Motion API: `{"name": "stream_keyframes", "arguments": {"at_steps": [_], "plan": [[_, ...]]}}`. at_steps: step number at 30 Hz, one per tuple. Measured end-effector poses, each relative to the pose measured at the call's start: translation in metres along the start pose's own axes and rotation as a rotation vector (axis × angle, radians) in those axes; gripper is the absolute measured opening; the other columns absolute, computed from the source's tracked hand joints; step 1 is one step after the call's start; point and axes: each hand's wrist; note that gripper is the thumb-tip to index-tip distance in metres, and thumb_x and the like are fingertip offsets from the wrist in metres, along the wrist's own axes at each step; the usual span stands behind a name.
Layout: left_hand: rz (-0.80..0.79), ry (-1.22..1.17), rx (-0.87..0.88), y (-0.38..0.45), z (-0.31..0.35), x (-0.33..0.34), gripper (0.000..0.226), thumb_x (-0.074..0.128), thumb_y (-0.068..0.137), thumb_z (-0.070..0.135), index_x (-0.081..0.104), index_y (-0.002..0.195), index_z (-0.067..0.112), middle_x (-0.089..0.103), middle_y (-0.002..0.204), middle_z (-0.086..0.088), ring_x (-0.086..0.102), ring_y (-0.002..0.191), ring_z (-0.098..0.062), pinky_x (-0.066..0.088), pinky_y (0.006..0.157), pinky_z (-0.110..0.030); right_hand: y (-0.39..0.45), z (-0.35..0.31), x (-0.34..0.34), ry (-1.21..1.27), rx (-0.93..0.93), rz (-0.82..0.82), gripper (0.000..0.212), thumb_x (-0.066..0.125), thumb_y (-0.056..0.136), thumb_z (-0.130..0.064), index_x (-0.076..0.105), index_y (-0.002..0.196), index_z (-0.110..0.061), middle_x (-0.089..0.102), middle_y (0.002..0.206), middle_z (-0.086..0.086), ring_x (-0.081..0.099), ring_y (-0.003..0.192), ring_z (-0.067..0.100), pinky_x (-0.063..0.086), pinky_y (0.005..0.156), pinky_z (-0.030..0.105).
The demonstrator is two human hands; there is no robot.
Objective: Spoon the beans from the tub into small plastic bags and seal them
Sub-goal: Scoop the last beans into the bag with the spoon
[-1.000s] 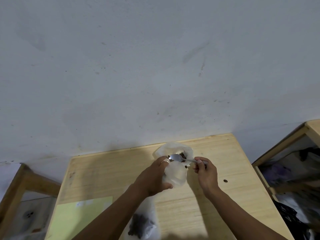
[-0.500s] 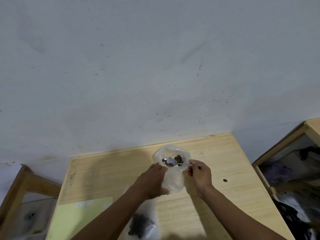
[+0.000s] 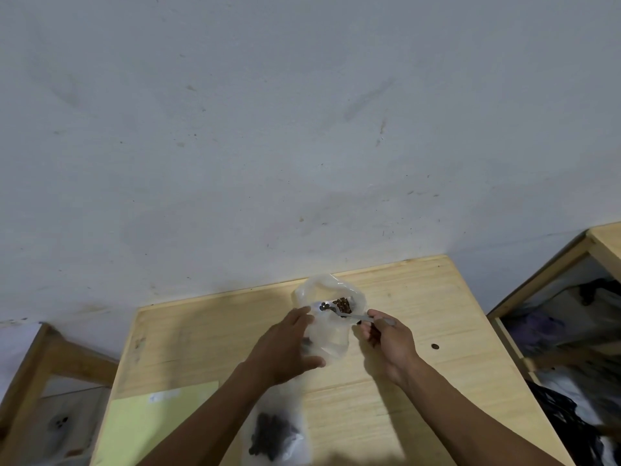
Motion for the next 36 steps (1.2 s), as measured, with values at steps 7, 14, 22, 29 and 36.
{"name": "stream_keyframes", "arguments": {"at_steps": [7, 14, 22, 29, 36], "plan": [[0.045, -0.063, -0.107, -0.003, 0.004, -0.006, 0.077, 0.071, 0.074, 0.060, 0.042, 0.139, 0.029, 0.054, 0.136, 0.010, 0.058, 0.109, -0.009, 0.048, 0.089, -0.026, -0.008, -0.026, -0.008, -0.114, -0.222, 0.052, 0.021, 0.045, 0.099, 0.000, 0.066, 0.099, -0.002, 0.059, 0.074, 0.014, 0.056, 0.067, 0.023, 0.051, 0.069, 0.031], [0.084, -0.101, -0.155, 0.003, 0.013, -0.005, 0.070, 0.072, 0.074, 0.055, 0.047, 0.133, 0.027, 0.058, 0.127, 0.008, 0.058, 0.103, -0.011, 0.046, 0.082, -0.026, -0.049, -0.072, -0.008, -0.287, -0.550, -0.016, 0.020, 0.049, 0.099, -0.009, 0.068, 0.092, -0.010, 0.064, 0.078, -0.005, 0.059, 0.068, 0.016, 0.050, 0.070, 0.027], [0.085, -0.130, -0.184, 0.006, 0.015, -0.003, 0.074, 0.072, 0.071, 0.060, 0.047, 0.133, 0.026, 0.057, 0.128, 0.008, 0.058, 0.102, -0.011, 0.046, 0.080, -0.028, -0.066, -0.059, -0.015, -0.790, -0.952, -0.294, 0.024, 0.050, 0.100, -0.007, 0.068, 0.103, -0.022, 0.065, 0.100, -0.010, 0.066, 0.084, 0.011, 0.045, 0.073, 0.012], [0.072, -0.157, -0.173, 0.002, 0.011, -0.007, 0.075, 0.074, 0.073, 0.057, 0.046, 0.134, 0.024, 0.054, 0.132, 0.008, 0.055, 0.101, -0.008, 0.042, 0.079, -0.022, -0.041, -0.044, -0.019, -0.280, -0.504, 0.135, 0.020, 0.048, 0.101, -0.011, 0.068, 0.103, -0.014, 0.066, 0.084, 0.004, 0.061, 0.072, 0.017, 0.050, 0.071, 0.027], [-0.079, -0.163, -0.106, 0.007, 0.009, -0.007, 0.074, 0.078, 0.070, 0.054, 0.045, 0.131, 0.028, 0.052, 0.133, 0.009, 0.054, 0.106, -0.010, 0.047, 0.085, -0.026, -0.013, -0.002, 0.001, -0.093, -0.017, 0.126, 0.018, 0.052, 0.098, -0.005, 0.069, 0.102, -0.001, 0.060, 0.069, 0.010, 0.054, 0.062, 0.019, 0.045, 0.062, 0.029]]}}
Point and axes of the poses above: each hand's wrist, its own y-axis towards the middle knuckle, its own x-axis out of the palm, z = x × y
